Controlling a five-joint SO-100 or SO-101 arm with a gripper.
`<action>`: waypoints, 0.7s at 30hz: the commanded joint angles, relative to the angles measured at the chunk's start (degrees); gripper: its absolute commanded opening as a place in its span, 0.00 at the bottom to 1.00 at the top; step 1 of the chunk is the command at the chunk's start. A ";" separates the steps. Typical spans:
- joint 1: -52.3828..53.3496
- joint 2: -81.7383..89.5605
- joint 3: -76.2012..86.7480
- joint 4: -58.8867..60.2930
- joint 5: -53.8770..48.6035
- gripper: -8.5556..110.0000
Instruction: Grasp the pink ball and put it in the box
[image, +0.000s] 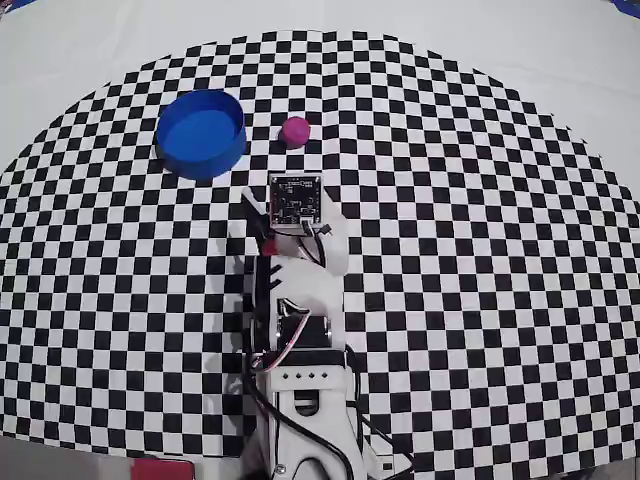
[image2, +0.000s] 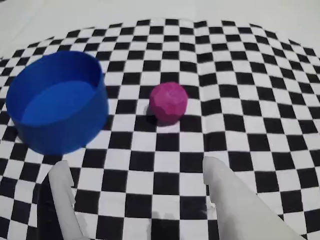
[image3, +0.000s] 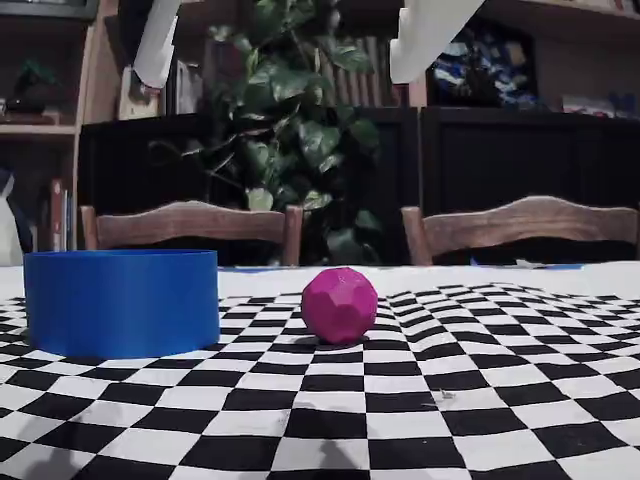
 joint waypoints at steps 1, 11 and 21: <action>0.44 -0.97 0.44 -1.76 -0.62 0.33; 2.02 -6.42 -0.88 -5.10 -0.53 0.33; 2.02 -12.48 -5.89 -4.83 -0.18 0.33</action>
